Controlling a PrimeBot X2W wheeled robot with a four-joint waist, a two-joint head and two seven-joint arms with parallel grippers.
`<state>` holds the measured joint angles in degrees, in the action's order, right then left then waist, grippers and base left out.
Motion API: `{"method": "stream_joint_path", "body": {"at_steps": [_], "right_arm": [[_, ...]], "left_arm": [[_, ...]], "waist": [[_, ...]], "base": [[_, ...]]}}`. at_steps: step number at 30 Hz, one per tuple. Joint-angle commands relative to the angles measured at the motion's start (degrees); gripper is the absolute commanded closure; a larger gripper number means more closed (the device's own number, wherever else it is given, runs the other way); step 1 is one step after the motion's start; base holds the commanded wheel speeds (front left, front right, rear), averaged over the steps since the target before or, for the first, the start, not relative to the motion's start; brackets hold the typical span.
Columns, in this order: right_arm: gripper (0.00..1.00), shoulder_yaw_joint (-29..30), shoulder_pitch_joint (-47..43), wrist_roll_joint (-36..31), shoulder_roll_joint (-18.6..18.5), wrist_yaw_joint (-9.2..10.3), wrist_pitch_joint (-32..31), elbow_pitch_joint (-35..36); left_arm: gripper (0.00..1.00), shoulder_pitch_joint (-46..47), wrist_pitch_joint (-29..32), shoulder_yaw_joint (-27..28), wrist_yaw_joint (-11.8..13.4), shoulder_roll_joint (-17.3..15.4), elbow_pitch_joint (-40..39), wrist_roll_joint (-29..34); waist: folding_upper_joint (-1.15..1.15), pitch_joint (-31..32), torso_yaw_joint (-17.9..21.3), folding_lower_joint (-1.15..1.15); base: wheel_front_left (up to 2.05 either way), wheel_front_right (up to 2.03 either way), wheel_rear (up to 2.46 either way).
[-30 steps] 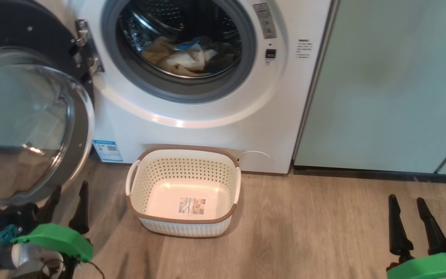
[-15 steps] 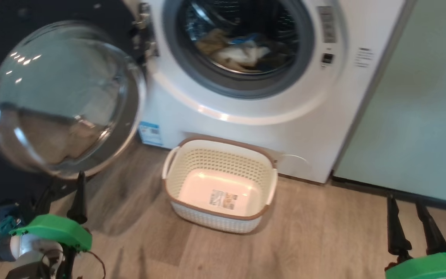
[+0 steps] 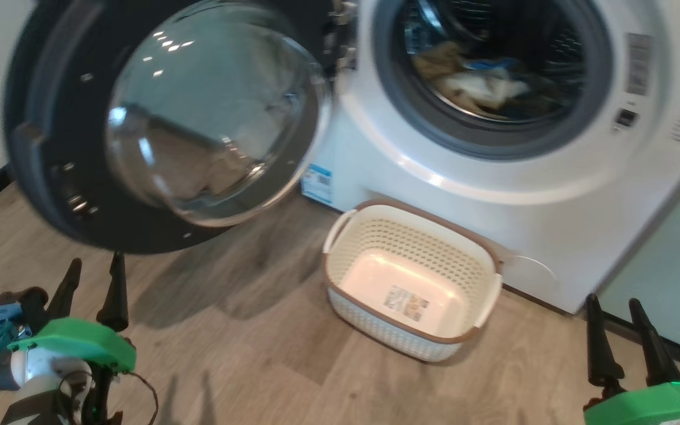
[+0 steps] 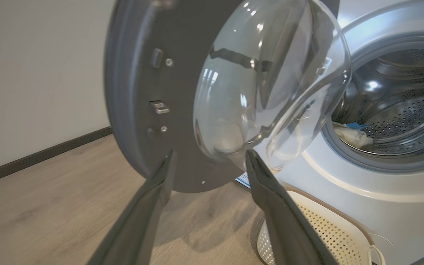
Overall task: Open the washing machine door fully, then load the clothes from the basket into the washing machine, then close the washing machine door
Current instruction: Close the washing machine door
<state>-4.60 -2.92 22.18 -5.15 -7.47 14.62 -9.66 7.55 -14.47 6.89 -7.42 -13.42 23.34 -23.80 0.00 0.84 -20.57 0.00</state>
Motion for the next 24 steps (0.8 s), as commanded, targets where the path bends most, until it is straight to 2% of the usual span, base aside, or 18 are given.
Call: {"method": "stream_joint_path", "body": {"at_steps": [1,8,17,18,19,20,21,24], "right_arm": [[0.00,-1.4,3.6,-0.2,-0.8,-0.02,0.4,1.7],[0.00,-1.7,4.3,-0.3,-0.9,-0.02,0.4,1.5],[0.00,-2.8,5.4,-0.2,-1.3,-0.02,0.4,0.8],[0.00,-2.9,5.4,-0.1,-1.3,-0.02,0.4,0.8],[0.00,-3.0,5.5,-0.1,-1.2,-0.02,0.4,0.7],[0.00,-3.0,5.5,-0.1,-1.2,-0.02,0.4,0.7],[0.00,-3.1,5.5,-0.1,-1.1,-0.02,0.4,0.6],[0.00,-3.2,5.2,0.0,-1.0,-0.02,0.4,0.6]], "left_arm": [[0.00,3.3,-0.5,2.0,-0.1,-1.2,-1.6,0.0],[0.00,3.2,-0.5,3.2,-0.1,-0.9,-1.9,0.0],[0.00,2.3,-0.5,6.7,-0.1,0.5,-3.0,-0.6],[0.13,2.3,-0.5,7.2,-0.1,1.0,-2.8,-1.6],[0.58,2.4,-0.5,7.5,-0.1,1.5,-2.6,-2.9],[0.74,2.5,-0.5,7.9,-0.1,1.9,-2.3,-4.4],[1.00,2.8,-0.5,8.1,-0.1,2.1,-2.1,-6.2],[1.00,4.2,-0.5,8.8,-0.1,1.9,-1.6,-14.3]], "waist": [[0.00,-0.5,-3.5,0.00],[0.00,-1.0,-7.5,0.00],[0.00,-1.9,-8.2,0.00],[0.00,-2.0,-8.2,0.00],[0.00,-2.0,-8.2,0.00],[0.00,-1.9,-8.2,0.00],[0.00,-1.9,-8.2,0.00],[0.00,-1.8,-8.2,0.00]], "base": [[0.00,0.00,0.00],[0.00,0.00,0.00],[0.00,0.00,0.00],[0.00,0.00,0.00],[0.00,0.00,0.00],[0.00,0.00,0.00],[0.00,0.00,0.00],[0.00,0.00,0.00]]}}
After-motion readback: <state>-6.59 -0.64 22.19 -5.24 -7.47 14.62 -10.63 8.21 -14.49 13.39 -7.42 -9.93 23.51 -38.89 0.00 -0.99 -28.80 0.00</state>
